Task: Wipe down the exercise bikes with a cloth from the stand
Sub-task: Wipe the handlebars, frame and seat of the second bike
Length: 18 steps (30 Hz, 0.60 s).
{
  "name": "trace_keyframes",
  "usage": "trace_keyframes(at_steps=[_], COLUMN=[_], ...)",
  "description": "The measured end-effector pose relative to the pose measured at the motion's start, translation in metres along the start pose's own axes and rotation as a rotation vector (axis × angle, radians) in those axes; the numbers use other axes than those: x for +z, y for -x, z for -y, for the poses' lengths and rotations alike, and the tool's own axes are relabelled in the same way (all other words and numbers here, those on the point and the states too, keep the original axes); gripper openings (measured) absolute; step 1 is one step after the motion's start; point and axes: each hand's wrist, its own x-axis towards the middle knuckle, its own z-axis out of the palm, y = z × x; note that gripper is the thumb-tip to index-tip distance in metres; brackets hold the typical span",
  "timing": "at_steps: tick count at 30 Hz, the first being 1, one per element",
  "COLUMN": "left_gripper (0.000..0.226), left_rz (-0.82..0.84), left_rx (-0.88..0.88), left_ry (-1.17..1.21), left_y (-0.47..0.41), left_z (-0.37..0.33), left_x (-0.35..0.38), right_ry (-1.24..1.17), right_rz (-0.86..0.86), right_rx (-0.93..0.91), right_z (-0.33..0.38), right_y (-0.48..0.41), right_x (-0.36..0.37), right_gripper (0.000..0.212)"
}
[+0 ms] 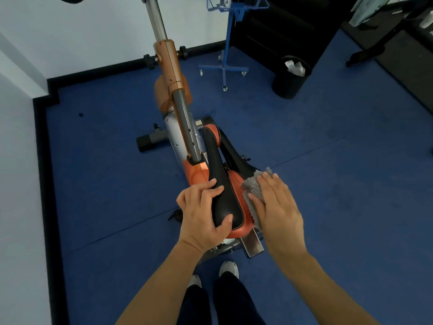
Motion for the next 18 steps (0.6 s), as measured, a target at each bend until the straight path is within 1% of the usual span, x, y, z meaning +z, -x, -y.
trace_keyframes(at_steps=[3, 6, 8, 10, 11, 12, 13, 16, 17, 18], left_gripper=[0.048, 0.048, 0.048, 0.047, 0.047, 0.047, 0.047, 0.046, 0.045, 0.045], left_rz=[0.002, 0.005, 0.012, 0.023, 0.03, 0.036, 0.04, 0.039, 0.038, 0.037], left_rx=[-0.001, -0.002, -0.004, -0.006, -0.003, 0.0, 0.003, 0.011, 0.014, 0.02], left_ry=[0.004, -0.002, -0.014, -0.036, -0.046, -0.056, -0.066, -0.079, -0.084, -0.092], left_y=[-0.001, -0.001, -0.001, 0.0, 0.0, 0.001, 0.001, 0.0, 0.0, 0.0], left_z=[0.001, 0.001, 0.001, -0.001, -0.002, -0.003, -0.003, -0.002, -0.002, -0.002], left_x=[0.002, 0.002, 0.001, -0.002, -0.003, -0.004, -0.004, -0.006, -0.005, -0.005], right_ry=[-0.025, -0.145, -0.22, -0.295, -0.314, -0.326, -0.342, -0.409, -0.415, -0.406], right_rz=[-0.096, -0.097, -0.01, 0.139, 0.214, 0.24, 0.216, -0.048, -0.097, -0.098], right_rx=[0.032, 0.136, 0.268, 0.43, 0.474, 0.472, 0.439, 0.238, 0.155, 0.076], right_z=[-0.002, 0.005, 0.006, -0.004, -0.01, -0.014, -0.014, 0.008, 0.017, 0.025], right_y=[-0.001, -0.007, -0.017, -0.036, -0.046, -0.052, -0.055, -0.047, -0.042, -0.039], right_x=[0.014, 0.012, 0.006, 0.006, 0.002, -0.002, -0.006, -0.02, -0.02, -0.018], right_gripper=[0.036, 0.038, 0.037, 0.032, 0.034, 0.035, 0.034, 0.023, 0.023, 0.026])
